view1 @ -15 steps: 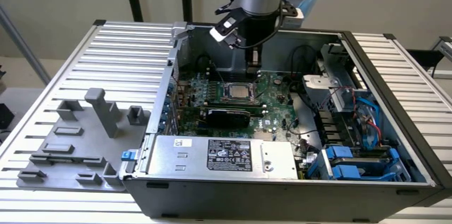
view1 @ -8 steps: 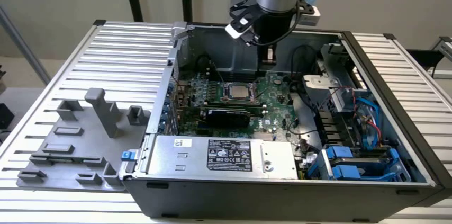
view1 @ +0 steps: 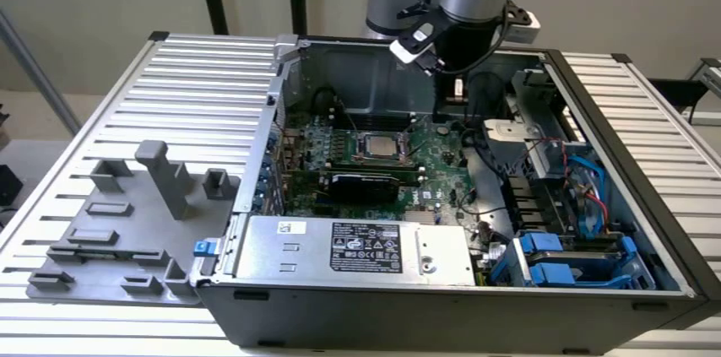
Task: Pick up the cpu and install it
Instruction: 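Close the cpu cover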
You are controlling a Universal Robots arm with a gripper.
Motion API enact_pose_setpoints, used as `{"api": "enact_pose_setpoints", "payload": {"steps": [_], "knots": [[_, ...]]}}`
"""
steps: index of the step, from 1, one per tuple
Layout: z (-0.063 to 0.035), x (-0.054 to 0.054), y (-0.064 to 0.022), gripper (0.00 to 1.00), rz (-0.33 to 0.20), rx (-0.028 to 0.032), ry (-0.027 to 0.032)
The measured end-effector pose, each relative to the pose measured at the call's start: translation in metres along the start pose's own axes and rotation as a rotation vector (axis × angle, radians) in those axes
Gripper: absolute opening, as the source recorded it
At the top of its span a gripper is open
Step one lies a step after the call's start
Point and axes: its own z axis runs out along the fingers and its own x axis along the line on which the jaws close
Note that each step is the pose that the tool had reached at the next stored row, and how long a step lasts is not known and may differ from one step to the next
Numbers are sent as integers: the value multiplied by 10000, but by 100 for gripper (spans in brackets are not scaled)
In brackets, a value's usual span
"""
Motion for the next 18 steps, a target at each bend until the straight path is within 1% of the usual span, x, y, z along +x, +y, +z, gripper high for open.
{"api": "enact_pose_setpoints", "payload": {"steps": [2,6,11,13,14,15,16,18], "knots": [[30,2,50,12,-2,1,4],[102,2,93,12,-3,1,3],[190,16,96,12,-3,1,4],[205,21,90,12,-2,18,10],[206,20,86,12,-2,54,21],[206,20,82,12,-2,140,33],[206,20,80,12,2,287,55],[207,21,76,12,6,620,81]]}}
